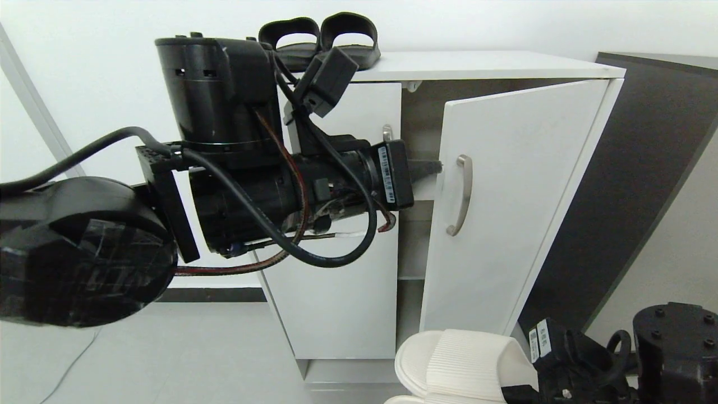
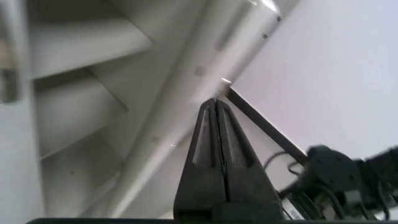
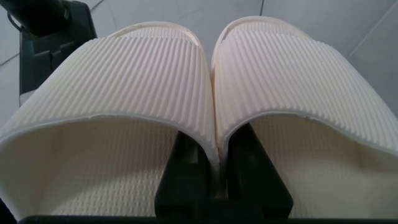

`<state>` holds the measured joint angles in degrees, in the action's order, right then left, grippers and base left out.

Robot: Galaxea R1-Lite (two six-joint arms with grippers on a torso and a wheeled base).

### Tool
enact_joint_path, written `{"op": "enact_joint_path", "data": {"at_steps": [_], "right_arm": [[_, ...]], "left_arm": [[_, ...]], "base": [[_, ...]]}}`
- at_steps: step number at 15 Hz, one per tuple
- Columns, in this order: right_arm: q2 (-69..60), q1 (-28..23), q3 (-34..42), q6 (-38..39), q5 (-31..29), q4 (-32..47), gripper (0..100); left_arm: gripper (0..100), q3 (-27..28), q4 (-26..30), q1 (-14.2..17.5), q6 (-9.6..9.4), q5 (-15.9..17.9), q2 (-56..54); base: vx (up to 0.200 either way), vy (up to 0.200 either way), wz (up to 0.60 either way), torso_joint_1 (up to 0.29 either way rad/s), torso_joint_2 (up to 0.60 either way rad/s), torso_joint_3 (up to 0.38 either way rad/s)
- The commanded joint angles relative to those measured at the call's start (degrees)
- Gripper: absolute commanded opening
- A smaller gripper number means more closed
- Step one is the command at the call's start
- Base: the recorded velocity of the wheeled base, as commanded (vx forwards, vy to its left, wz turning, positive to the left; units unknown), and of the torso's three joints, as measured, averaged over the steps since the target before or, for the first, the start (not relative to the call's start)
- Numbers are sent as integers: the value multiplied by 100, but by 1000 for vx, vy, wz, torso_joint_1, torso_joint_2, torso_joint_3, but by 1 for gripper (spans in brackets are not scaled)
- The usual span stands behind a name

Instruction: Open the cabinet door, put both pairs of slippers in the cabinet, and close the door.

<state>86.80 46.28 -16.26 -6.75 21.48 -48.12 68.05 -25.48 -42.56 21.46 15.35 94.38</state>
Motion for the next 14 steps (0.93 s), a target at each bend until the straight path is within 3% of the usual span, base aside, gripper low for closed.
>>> {"op": "enact_joint_path", "data": {"at_steps": [1, 2, 4, 9, 14], "right_arm": [[13, 31, 0, -1, -12, 13, 0], [21, 48, 0, -1, -12, 13, 0], [39, 101, 9, -10, -21, 4, 0], [65, 294, 88, -1, -30, 13, 0], [162, 321, 97, -1, -30, 13, 0]], "left_arm": [[0, -2, -1, 204, 17, 21, 1], [0, 24, -10, 274, 43, 30, 72], [0, 323, -27, 468, 412, 12, 371], [0, 789, -520, 485, 403, 3, 1047], [0, 974, -528, 476, 430, -5, 1285]], "base": [[0, 0, 0, 0, 0, 0], [0, 0, 0, 0, 0, 0], [0, 0, 0, 0, 0, 0], [0, 0, 0, 0, 0, 0], [0, 0, 0, 0, 0, 0]]}}
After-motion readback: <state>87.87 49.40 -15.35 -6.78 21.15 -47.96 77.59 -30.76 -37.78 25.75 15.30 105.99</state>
